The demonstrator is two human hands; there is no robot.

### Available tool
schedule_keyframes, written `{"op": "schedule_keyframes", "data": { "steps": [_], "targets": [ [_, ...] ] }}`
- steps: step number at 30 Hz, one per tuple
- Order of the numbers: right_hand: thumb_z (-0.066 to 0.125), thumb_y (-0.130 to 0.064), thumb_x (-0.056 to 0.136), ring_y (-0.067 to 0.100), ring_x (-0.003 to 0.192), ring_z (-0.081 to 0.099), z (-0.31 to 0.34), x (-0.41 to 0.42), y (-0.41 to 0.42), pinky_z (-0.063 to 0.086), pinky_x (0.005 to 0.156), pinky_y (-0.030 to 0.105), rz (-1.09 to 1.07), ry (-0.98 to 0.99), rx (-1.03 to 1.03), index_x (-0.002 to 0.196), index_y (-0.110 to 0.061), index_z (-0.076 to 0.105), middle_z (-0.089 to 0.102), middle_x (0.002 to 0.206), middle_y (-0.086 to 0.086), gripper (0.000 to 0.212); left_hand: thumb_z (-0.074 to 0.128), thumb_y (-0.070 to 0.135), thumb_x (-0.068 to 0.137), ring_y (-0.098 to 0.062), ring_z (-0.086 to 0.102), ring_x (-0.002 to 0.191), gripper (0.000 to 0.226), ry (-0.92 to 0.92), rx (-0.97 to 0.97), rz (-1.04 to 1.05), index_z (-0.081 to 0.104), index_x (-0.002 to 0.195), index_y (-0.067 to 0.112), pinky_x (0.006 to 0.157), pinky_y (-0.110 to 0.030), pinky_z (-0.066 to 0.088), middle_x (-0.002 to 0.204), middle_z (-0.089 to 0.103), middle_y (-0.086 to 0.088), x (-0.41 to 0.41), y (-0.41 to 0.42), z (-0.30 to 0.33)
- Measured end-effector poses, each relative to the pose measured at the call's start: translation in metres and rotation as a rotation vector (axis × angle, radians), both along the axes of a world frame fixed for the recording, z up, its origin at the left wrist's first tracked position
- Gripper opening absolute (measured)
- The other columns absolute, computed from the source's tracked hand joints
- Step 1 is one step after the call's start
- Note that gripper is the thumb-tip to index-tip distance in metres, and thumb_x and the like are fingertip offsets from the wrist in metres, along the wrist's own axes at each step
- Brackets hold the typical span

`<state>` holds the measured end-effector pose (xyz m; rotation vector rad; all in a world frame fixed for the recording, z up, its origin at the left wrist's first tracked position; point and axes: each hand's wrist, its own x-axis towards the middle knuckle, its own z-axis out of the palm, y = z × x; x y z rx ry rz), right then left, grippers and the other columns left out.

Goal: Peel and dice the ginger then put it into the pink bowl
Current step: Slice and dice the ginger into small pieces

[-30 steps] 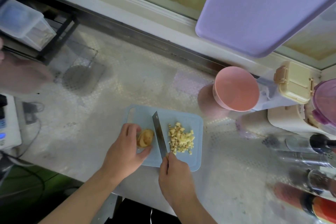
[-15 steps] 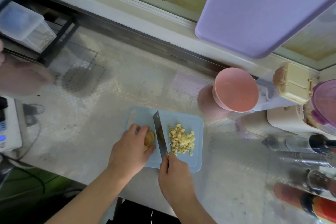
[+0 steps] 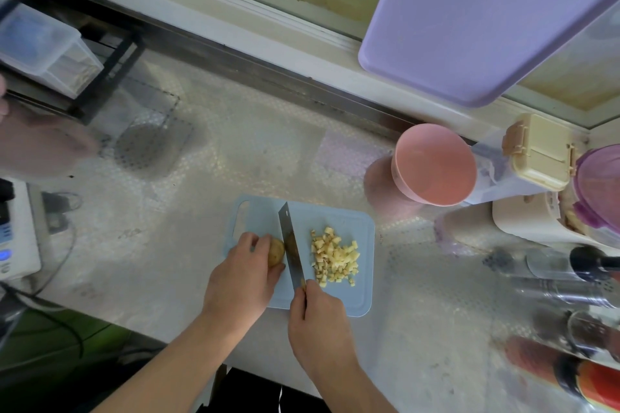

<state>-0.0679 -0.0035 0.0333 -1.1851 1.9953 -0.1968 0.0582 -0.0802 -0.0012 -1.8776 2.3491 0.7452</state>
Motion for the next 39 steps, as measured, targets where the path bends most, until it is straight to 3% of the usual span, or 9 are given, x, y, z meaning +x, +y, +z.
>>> {"op": "schedule_keyframes", "data": {
  "steps": [9, 15, 25, 30, 35, 39],
  "targets": [
    [0.039, -0.030, 0.106, 0.013, 0.053, 0.043, -0.001, -0.007, 0.003, 0.035, 0.046, 0.024, -0.028, -0.009, -0.001, 0.075, -0.022, 0.041, 0.049, 0.065, -0.004, 0.032, 0.070, 0.042, 0.094, -0.020, 0.064, 0.098, 0.038, 0.108, 0.084, 0.127, 0.056, 0.126, 0.028, 0.076, -0.034, 0.056, 0.118, 0.052, 0.008, 0.002, -0.006, 0.005],
    [0.039, -0.032, 0.106, 0.013, 0.052, 0.044, 0.003, -0.006, 0.004, 0.036, 0.046, 0.023, -0.025, -0.012, 0.005, 0.074, -0.023, 0.040, 0.049, 0.064, -0.005, 0.034, 0.072, 0.043, 0.092, -0.019, 0.063, 0.095, 0.036, 0.125, 0.091, 0.144, 0.056, 0.121, 0.029, 0.077, -0.032, 0.054, 0.114, 0.052, 0.008, 0.004, -0.009, 0.004],
    [0.040, -0.030, 0.106, 0.012, 0.053, 0.045, 0.002, -0.007, 0.005, 0.036, 0.045, 0.022, -0.038, -0.008, 0.011, 0.073, -0.024, 0.040, 0.050, 0.065, -0.005, 0.033, 0.081, 0.043, 0.084, -0.016, 0.060, 0.089, 0.037, 0.188, 0.143, 0.195, 0.055, 0.106, 0.032, 0.078, -0.039, 0.055, 0.102, 0.055, 0.011, 0.014, -0.018, 0.002],
    [0.039, -0.033, 0.106, 0.013, 0.054, 0.047, 0.000, -0.006, 0.004, 0.036, 0.046, 0.022, -0.035, 0.004, 0.013, 0.076, -0.022, 0.043, 0.053, 0.066, -0.005, 0.033, 0.075, 0.051, 0.087, -0.016, 0.062, 0.095, 0.041, 0.129, 0.120, 0.125, 0.057, 0.119, 0.032, 0.078, -0.035, 0.056, 0.111, 0.054, 0.012, 0.015, -0.018, 0.005],
    [0.039, -0.032, 0.106, 0.013, 0.055, 0.048, -0.001, -0.006, 0.004, 0.038, 0.047, 0.023, -0.035, 0.003, 0.010, 0.080, -0.020, 0.049, 0.053, 0.067, -0.004, 0.031, 0.063, 0.046, 0.097, -0.018, 0.067, 0.093, 0.034, -0.049, -0.029, 0.018, 0.063, 0.124, 0.025, 0.066, -0.028, 0.049, 0.112, 0.064, 0.007, 0.007, -0.014, 0.015],
    [0.040, -0.032, 0.106, 0.014, 0.054, 0.048, -0.001, -0.005, 0.003, 0.036, 0.046, 0.022, -0.036, 0.003, 0.009, 0.075, -0.024, 0.042, 0.052, 0.065, -0.005, 0.032, 0.061, 0.046, 0.098, -0.018, 0.065, 0.098, 0.035, -0.094, -0.038, 0.013, 0.061, 0.129, 0.027, 0.065, -0.026, 0.046, 0.117, 0.063, 0.008, 0.003, -0.011, 0.021]
  ]
}}
